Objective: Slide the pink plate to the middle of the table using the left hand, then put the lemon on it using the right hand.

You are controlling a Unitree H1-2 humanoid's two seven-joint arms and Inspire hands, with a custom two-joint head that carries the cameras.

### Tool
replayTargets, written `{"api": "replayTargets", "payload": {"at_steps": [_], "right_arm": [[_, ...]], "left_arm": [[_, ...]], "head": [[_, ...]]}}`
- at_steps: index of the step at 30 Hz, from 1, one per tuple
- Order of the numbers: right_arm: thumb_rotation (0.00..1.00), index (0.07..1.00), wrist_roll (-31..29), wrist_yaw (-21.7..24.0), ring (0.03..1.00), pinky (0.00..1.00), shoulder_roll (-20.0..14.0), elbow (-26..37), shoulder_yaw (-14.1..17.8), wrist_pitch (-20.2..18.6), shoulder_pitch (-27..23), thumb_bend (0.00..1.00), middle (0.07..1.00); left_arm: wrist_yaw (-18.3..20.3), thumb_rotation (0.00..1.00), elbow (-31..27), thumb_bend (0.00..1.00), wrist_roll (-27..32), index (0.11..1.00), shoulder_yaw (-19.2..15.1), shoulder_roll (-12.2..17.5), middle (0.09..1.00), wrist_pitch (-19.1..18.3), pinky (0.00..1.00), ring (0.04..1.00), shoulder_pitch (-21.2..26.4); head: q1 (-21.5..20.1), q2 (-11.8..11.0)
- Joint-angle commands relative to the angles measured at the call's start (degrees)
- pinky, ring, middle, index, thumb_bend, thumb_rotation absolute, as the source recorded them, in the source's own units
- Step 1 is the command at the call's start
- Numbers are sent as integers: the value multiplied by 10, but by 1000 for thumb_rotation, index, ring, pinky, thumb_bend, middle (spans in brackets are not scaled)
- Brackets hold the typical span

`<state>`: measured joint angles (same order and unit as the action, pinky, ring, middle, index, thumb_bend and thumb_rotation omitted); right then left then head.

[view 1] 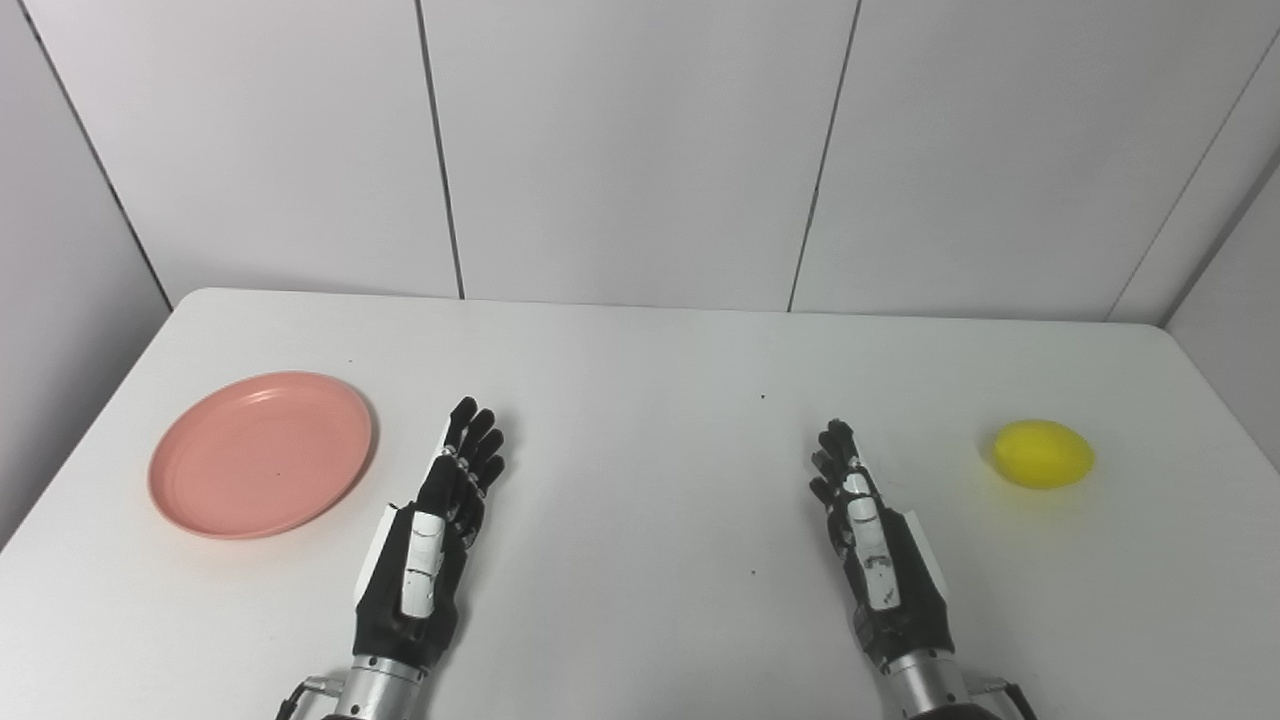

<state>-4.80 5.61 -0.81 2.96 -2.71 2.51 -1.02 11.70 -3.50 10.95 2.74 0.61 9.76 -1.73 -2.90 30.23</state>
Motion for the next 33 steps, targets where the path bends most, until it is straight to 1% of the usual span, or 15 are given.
{"api": "replayTargets", "payload": {"at_steps": [1,9,14,18,19,20,21,22,23,24,25,26,27,29,33], "right_arm": [[1000,1000,0,1,999,1000,7,3,-4,15,-4,705,1000],[1000,1000,-4,2,1000,1000,10,4,-3,14,-4,694,1000],[1000,1000,-4,3,1000,1000,10,5,-3,12,-5,690,1000],[1000,1000,-2,0,998,1000,9,4,-2,13,-4,690,1000],[1000,1000,-3,1,998,1000,8,3,-1,13,-4,692,1000],[1000,1000,-4,2,999,1000,7,2,-1,14,-3,694,1000],[1000,1000,-7,4,999,1000,5,3,1,12,-2,694,1000],[1000,1000,-9,5,1000,1000,4,4,2,10,-2,700,1000],[1000,1000,-12,7,1000,1000,2,4,3,10,-1,706,1000],[1000,1000,-15,8,1000,1000,0,3,4,10,-1,711,1000],[1000,1000,-18,10,1000,1000,-2,3,6,9,-1,713,1000],[1000,1000,-21,11,1000,1000,-3,3,7,9,-1,719,1000],[1000,1000,-23,14,1000,1000,-6,2,8,9,-1,723,1000],[1000,1000,-25,16,1000,1000,-11,0,9,11,0,732,1000],[1000,1000,-27,19,1000,1000,-17,1,10,13,1,735,1000]], "left_arm": [[5,978,39,694,8,1000,3,-1,1000,-2,1000,994,-23],[5,983,34,692,10,1000,2,1,1000,-7,1000,1000,-23],[4,978,35,694,9,1000,2,1,1000,-6,1000,999,-20],[2,982,34,692,6,1000,3,-1,1000,-10,1000,999,-21],[2,983,37,693,4,1000,4,-2,1000,-7,1000,998,-20],[2,983,39,694,2,1000,5,-2,1000,-5,1000,997,-20],[1,983,42,694,-1,1000,6,-5,1000,-2,1000,997,-20],[-1,977,44,702,-3,1000,7,-6,1000,-1,1000,993,-20],[-2,972,44,708,-5,1000,8,-9,1000,-2,1000,991,-19],[-3,966,45,713,-6,1000,9,-10,1000,-2,999,989,-19],[-3,964,45,715,-7,1000,11,-12,1000,-4,999,988,-19],[-3,960,45,716,-8,1000,13,-13,1000,-5,1000,990,-19],[-5,955,45,717,-8,1000,14,-16,1000,-6,999,989,-20],[-7,943,46,717,-11,1000,16,-22,1000,-6,995,986,-21],[-12,935,49,713,-19,1000,19,-30,1000,-3,987,977,-21]], "head": [[0,2],[-2,12],[0,12],[8,8],[21,4],[21,4],[36,0],[36,0],[52,-5],[52,-5],[65,-9],[68,-10],[81,-14],[95,-20],[109,-26]]}}
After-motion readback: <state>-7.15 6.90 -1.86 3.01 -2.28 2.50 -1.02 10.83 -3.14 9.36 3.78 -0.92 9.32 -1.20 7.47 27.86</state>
